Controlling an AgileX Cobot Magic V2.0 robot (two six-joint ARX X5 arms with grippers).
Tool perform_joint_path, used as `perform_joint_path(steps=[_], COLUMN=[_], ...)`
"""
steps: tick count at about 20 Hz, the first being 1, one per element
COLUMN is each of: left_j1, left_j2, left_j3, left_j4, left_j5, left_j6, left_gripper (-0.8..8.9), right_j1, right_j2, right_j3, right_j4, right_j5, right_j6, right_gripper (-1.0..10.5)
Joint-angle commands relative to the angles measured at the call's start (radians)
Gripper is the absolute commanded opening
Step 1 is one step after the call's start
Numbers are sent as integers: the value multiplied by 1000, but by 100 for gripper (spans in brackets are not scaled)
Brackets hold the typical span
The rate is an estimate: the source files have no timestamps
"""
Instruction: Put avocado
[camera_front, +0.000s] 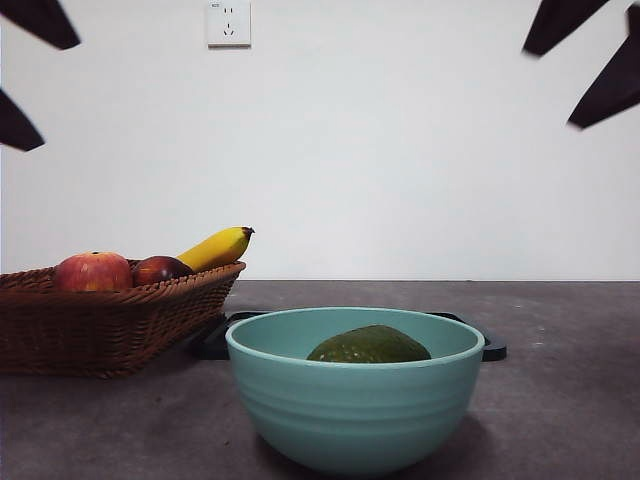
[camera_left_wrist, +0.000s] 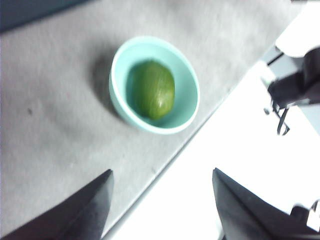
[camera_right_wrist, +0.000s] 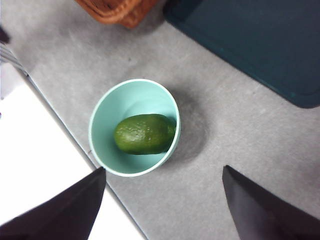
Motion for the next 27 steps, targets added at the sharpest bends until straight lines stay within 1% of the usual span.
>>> perform_joint_path(steps=[1,6,10,12,17,19,21,24,25,27], left_j1=[-5,-5,-5,-5,-5,-5,-5,-5,-5,-5], left_j2=[5,5,5,5,5,5,5,5,5,5], left_j3=[5,5,5,5,5,5,6,5,6,5], left_j4=[1,2,2,2,3,4,5,5,5,5], left_j5=[6,5,5,5,5,5,5,5,5,5], left_j6=[38,38,38,38,38,38,38,38,37,38], left_gripper=[311,311,311,311,311,311,311,311,311,311], right_j1=[22,85,150,179,227,240,253,268,270,272], right_j2=[69,227,340,385,470,497,522,553,561,573], right_j3=[19,19,19,19,19,19,19,19,19,19], right_j4=[28,113,188,233,306,317,328,354,358,363], right_j5=[2,18,106,153,217,217,238,259,259,259], right_j6=[9,10,9,9,9,9,9,9,9,9], right_gripper=[372,346,345,317,290,284,276,192,183,123])
